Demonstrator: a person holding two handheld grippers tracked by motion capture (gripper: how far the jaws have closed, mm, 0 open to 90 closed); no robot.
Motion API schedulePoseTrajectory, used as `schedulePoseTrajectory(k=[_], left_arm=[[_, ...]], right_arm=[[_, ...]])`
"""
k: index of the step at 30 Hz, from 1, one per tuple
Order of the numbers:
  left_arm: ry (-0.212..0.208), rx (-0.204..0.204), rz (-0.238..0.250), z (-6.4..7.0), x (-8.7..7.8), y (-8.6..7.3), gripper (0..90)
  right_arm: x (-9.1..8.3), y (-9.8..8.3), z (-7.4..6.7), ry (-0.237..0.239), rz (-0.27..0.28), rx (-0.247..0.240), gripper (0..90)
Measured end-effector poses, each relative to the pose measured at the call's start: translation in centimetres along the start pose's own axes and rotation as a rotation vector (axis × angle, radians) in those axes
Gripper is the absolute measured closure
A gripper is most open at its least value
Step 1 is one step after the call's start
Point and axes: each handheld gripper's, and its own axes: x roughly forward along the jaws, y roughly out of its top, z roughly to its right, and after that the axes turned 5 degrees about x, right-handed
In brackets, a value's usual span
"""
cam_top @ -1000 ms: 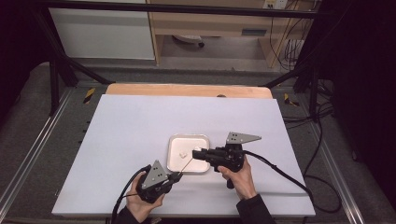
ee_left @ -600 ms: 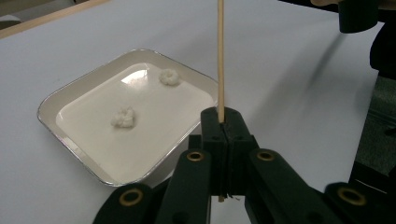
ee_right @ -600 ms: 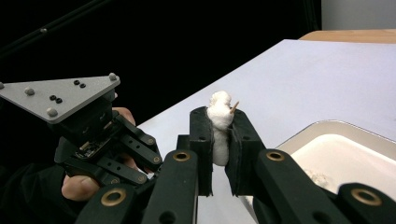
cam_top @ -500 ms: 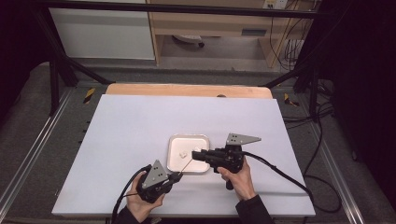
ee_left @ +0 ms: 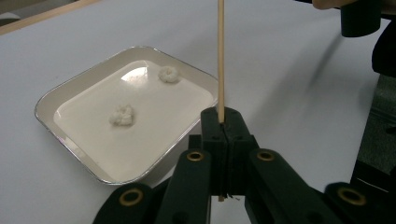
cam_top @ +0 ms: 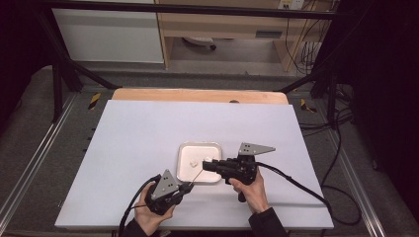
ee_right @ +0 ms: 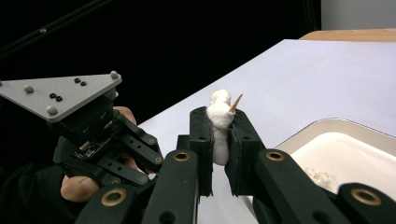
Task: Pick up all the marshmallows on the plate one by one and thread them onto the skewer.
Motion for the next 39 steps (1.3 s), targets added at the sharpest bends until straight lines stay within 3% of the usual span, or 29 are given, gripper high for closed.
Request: schedulePoseTrajectory(k=[39], left_arm=[[-0.001, -0.002, -0.010, 0.1, 0.1, 0.3, 89.0]], right_arm=[[0.7, -1.0, -0.1, 0.016, -0.014, 0.006, 82.8]])
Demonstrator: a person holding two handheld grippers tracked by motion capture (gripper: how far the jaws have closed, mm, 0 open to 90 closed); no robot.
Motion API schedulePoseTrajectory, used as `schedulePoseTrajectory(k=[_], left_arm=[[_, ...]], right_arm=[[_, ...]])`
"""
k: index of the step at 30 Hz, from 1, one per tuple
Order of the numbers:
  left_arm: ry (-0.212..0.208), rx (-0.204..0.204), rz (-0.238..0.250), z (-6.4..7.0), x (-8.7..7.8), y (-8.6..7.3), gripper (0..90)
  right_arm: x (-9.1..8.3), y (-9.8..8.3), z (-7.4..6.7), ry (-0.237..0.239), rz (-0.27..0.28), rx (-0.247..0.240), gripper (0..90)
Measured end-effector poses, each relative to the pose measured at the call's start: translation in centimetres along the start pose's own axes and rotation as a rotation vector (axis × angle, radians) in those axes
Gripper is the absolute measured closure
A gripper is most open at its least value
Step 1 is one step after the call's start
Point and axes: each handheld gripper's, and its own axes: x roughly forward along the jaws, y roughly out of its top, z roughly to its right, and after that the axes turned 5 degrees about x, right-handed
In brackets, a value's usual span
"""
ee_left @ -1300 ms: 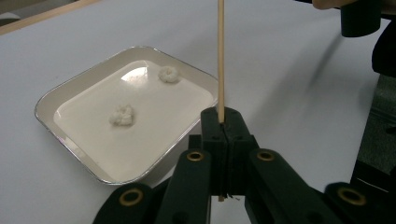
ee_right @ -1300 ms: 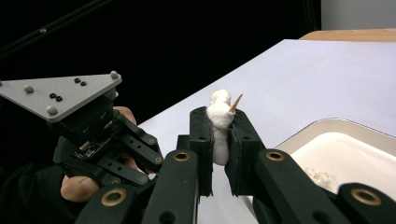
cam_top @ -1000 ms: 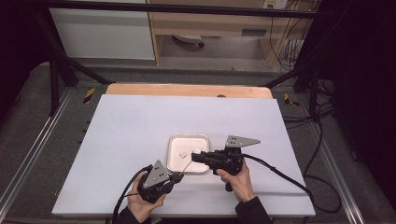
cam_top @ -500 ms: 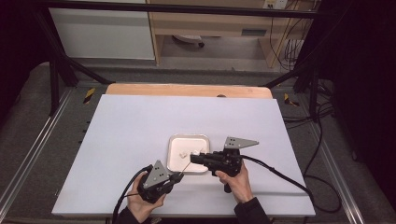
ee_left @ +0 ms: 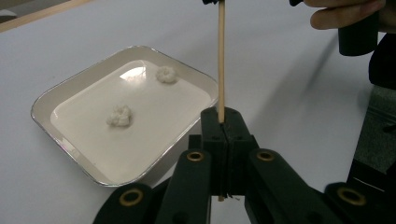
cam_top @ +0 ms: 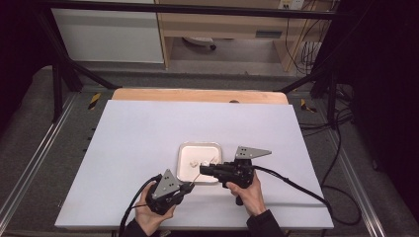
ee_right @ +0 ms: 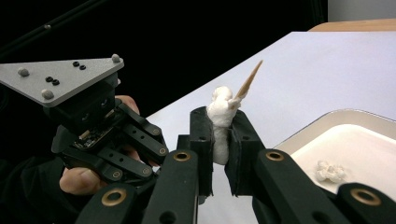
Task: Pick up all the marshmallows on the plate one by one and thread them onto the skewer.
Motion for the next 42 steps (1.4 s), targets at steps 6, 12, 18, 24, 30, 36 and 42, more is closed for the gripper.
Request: schedulePoseTrajectory(k=[6, 12, 18, 24, 30, 36, 42], left_arm=[[0.002, -0.001, 0.006, 0.0, 0.0, 0.1, 89.0], [0.005, 0.001, 0.011, 0.1, 0.0, 0.2, 89.0], [0.006, -0.032, 0.067, -0.1, -0.3, 0.6, 89.0], [0.028, -0.006, 0.056, -0.1, -0.4, 0.7, 89.0], [0.031, -0.036, 0.040, -0.8, -0.4, 0.3, 88.9], [0.045, -0.060, 0.015, -1.8, -0.7, -0.6, 88.8], [0.055, -0.099, -0.004, -3.4, -1.5, -1.7, 88.6]], right_arm=[[0.1, -0.2, 0.0, 0.001, -0.003, 0.002, 82.8], [0.2, -0.3, -0.1, 0.010, -0.003, 0.005, 82.8], [2.3, -1.4, -0.8, 0.017, -0.085, -0.041, 82.1], [2.3, -1.3, -0.9, 0.019, -0.059, -0.033, 80.0], [1.9, -0.8, -0.9, -0.032, -0.041, -0.033, 58.5], [0.4, 0.4, -0.6, -0.153, -0.024, -0.081, 36.3], [-0.3, 0.6, 1.1, -0.343, -0.117, -0.156, 17.7]])
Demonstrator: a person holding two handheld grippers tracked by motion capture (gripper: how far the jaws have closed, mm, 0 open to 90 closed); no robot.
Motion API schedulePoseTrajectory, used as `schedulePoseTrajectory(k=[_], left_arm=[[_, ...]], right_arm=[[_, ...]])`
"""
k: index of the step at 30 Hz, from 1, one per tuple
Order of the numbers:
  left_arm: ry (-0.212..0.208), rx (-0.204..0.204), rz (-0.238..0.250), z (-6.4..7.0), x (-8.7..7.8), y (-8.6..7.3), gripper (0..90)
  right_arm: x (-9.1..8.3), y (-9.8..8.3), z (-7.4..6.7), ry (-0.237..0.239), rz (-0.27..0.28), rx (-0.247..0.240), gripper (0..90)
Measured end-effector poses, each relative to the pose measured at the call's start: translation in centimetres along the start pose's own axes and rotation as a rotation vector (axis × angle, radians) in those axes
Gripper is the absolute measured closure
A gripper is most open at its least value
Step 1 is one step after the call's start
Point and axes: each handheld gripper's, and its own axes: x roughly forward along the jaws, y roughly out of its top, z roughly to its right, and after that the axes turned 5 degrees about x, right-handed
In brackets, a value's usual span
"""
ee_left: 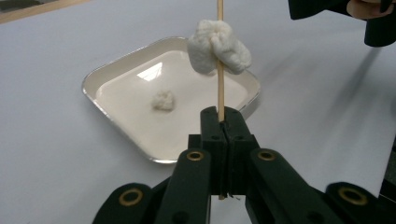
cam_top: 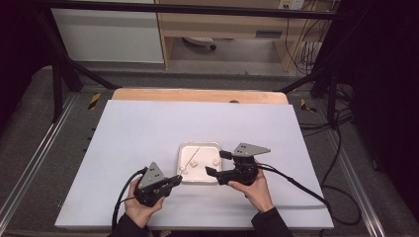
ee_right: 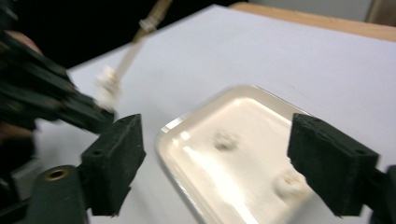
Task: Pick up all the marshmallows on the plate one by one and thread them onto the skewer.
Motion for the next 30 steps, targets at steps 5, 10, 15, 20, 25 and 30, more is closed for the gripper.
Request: schedulePoseTrajectory(k=[5, 10, 15, 20, 25, 30], left_arm=[[0.012, -0.024, -0.016, -0.9, -0.5, -0.8, 88.6], [0.022, -0.031, -0.016, -1.4, -0.7, -1.0, 88.5], [0.020, -0.040, -0.020, -1.6, -0.6, -1.1, 88.5], [0.019, -0.036, -0.021, -1.5, -0.5, -1.1, 88.5], [0.018, -0.037, -0.021, -1.6, -0.5, -1.1, 88.5], [0.017, -0.033, -0.022, -1.5, -0.4, -1.1, 88.5]], right_arm=[[1.7, -0.4, 1.4, -0.061, -0.092, -0.041, 21.2], [3.8, -0.9, 3.4, -0.123, -0.173, -0.062, 37.2], [5.2, -1.3, 4.3, -0.138, -0.223, -0.089, 49.5], [6.0, -1.5, 4.4, -0.161, -0.275, -0.139, 56.2], [6.2, -1.6, 4.4, -0.164, -0.297, -0.153, 63.7], [6.7, -1.8, 4.1, -0.178, -0.331, -0.175, 67.6]])
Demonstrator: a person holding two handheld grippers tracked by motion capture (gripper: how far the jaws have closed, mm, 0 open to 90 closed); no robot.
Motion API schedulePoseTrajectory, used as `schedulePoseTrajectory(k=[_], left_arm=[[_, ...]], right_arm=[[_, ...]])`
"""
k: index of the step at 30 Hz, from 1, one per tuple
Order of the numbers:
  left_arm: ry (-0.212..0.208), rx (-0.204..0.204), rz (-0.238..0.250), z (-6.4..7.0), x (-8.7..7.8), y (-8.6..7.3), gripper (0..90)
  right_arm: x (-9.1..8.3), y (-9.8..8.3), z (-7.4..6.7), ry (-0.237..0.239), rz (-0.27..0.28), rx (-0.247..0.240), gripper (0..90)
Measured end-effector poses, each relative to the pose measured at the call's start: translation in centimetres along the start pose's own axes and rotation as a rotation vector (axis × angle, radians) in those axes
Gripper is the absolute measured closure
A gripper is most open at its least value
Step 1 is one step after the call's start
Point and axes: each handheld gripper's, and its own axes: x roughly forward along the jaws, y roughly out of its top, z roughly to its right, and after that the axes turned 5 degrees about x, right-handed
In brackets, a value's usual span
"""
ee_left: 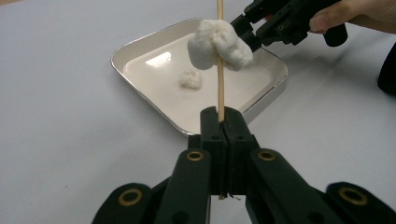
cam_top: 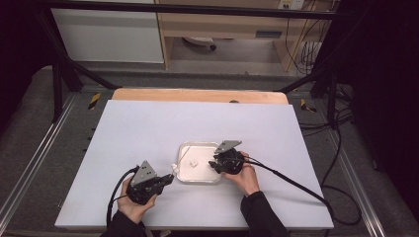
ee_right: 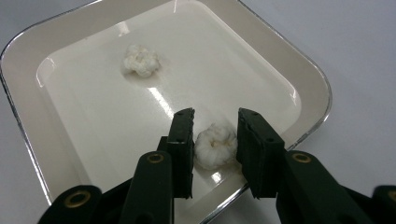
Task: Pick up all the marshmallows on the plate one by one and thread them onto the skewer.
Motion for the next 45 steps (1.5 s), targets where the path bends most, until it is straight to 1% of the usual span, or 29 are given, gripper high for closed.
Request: schedulePoseTrajectory(k=[1, 7, 9, 11, 14, 17, 21, 22, 23, 25, 26, 28, 29, 33, 37, 45], left_arm=[[0.000, 0.000, 0.001, 0.0, 0.0, 0.0, 88.5], [0.000, 0.000, 0.002, 0.0, 0.0, 0.0, 88.5], [0.000, 0.001, 0.004, 0.1, 0.0, 0.0, 88.5], [-0.002, 0.001, 0.002, 0.1, 0.0, 0.0, 88.5], [-0.009, 0.006, 0.005, 0.3, 0.0, 0.0, 88.5], [-0.016, 0.014, 0.008, 0.5, 0.0, 0.1, 88.5], [-0.036, 0.033, 0.019, 1.1, 0.0, 0.3, 88.5], [-0.038, 0.037, 0.023, 1.3, 0.0, 0.4, 88.5], [-0.046, 0.045, 0.027, 1.5, 0.1, 0.4, 88.6], [-0.051, 0.058, 0.029, 1.9, 0.1, 0.5, 88.6], [-0.056, 0.062, 0.029, 2.0, 0.2, 0.6, 88.6], [-0.062, 0.077, 0.028, 2.3, 0.3, 0.7, 88.6], [-0.065, 0.078, 0.029, 2.4, 0.3, 0.7, 88.6], [-0.079, 0.088, 0.030, 2.7, 0.4, 0.8, 88.6], [-0.088, 0.098, 0.031, 3.0, 0.5, 0.8, 88.7], [-0.100, 0.119, 0.033, 3.3, 0.5, 0.9, 88.6]], right_arm=[[0.0, 0.0, 0.0, 0.004, 0.000, 0.008, 68.5], [-0.2, -0.1, 0.0, -0.006, -0.001, 0.018, 74.3], [-0.6, 0.0, 0.0, 0.007, 0.012, 0.026, 74.9], [-1.1, 0.3, -0.2, 0.030, 0.039, 0.038, 75.3], [-2.5, 0.7, -0.4, 0.069, 0.091, 0.052, 75.6], [-4.5, 1.1, -0.7, 0.120, 0.159, 0.077, 75.6], [-7.2, 1.5, -0.9, 0.202, 0.271, 0.120, 75.6], [-8.1, 1.6, -0.9, 0.228, 0.308, 0.135, 75.6], [-8.5, 1.7, -0.9, 0.241, 0.331, 0.145, 75.6], [-9.8, 2.0, -0.9, 0.294, 0.394, 0.170, 75.7], [-10.3, 2.1, -0.9, 0.318, 0.420, 0.182, 75.6], [-10.9, 2.3, -0.8, 0.363, 0.453, 0.203, 75.6], [-11.2, 2.4, -0.8, 0.384, 0.469, 0.212, 75.6], [-11.5, 2.4, -0.8, 0.409, 0.485, 0.222, 75.5], [-11.3, 2.5, -0.8, 0.432, 0.491, 0.236, 75.6], [-10.8, 2.5, -0.8, 0.448, 0.482, 0.252, 75.5]])
